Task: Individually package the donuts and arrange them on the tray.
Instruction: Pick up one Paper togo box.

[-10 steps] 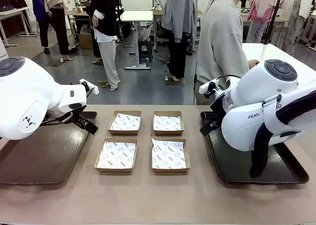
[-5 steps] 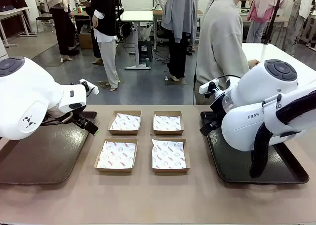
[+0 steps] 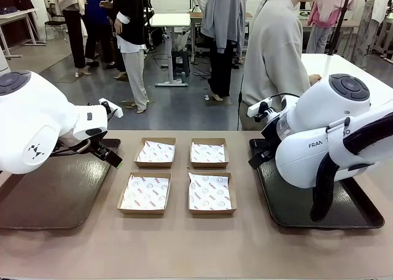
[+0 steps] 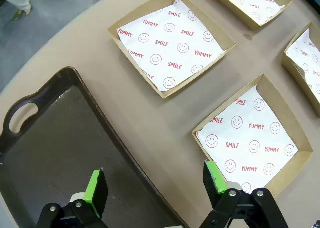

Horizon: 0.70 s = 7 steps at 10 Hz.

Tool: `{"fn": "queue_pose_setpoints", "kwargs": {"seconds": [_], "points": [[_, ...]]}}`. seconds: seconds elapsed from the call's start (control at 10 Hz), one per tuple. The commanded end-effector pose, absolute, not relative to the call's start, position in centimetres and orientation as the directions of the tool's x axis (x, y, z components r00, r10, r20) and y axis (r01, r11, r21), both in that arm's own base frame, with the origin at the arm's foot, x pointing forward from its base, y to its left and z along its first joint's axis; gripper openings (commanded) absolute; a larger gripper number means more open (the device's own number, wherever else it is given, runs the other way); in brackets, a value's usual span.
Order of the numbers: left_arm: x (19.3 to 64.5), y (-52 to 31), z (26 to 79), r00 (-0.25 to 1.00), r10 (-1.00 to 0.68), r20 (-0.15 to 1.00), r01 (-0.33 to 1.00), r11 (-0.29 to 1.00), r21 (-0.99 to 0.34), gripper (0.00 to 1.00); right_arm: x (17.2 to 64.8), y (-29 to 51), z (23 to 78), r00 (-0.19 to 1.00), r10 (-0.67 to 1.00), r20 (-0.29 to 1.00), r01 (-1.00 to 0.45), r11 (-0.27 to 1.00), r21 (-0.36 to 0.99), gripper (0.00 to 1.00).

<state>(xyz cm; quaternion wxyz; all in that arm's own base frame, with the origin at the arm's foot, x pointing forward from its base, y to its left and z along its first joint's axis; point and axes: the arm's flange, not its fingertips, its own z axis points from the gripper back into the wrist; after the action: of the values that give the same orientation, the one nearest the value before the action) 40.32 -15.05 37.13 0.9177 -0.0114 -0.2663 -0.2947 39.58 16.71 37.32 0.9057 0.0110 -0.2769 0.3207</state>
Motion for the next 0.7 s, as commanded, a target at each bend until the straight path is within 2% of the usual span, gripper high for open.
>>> {"fn": "queue_pose_setpoints", "kwargs": {"seconds": [0.0, 0.1, 0.2, 0.4, 0.6], "points": [[40.3, -15.0, 37.1, 0.685, -0.535, 0.495, 0.547, 0.826, 0.136, 1.00, 39.6, 16.7, 37.3, 0.641, 0.575, 0.509, -0.587, 0.794, -0.158, 1.00], [38.2, -14.4, 37.1, 0.698, -0.556, 0.451, 0.561, 0.816, 0.139, 1.00, 38.1, 16.0, 37.5, 0.643, 0.596, 0.481, -0.581, 0.789, -0.200, 1.00], [35.1, -14.2, 37.6, 0.707, -0.577, 0.408, 0.560, 0.810, 0.174, 1.00, 35.7, 15.2, 37.8, 0.638, 0.622, 0.454, -0.614, 0.767, -0.186, 1.00], [29.8, -13.0, 39.4, 0.706, -0.598, 0.379, 0.598, 0.790, 0.132, 1.00, 31.2, 13.3, 38.8, 0.671, 0.654, 0.350, -0.632, 0.751, -0.193, 1.00], [26.7, -11.8, 40.5, 0.730, -0.606, 0.316, 0.618, 0.782, 0.074, 1.00, 28.1, 11.4, 39.6, 0.758, 0.596, 0.264, -0.555, 0.802, -0.219, 1.00]]}}
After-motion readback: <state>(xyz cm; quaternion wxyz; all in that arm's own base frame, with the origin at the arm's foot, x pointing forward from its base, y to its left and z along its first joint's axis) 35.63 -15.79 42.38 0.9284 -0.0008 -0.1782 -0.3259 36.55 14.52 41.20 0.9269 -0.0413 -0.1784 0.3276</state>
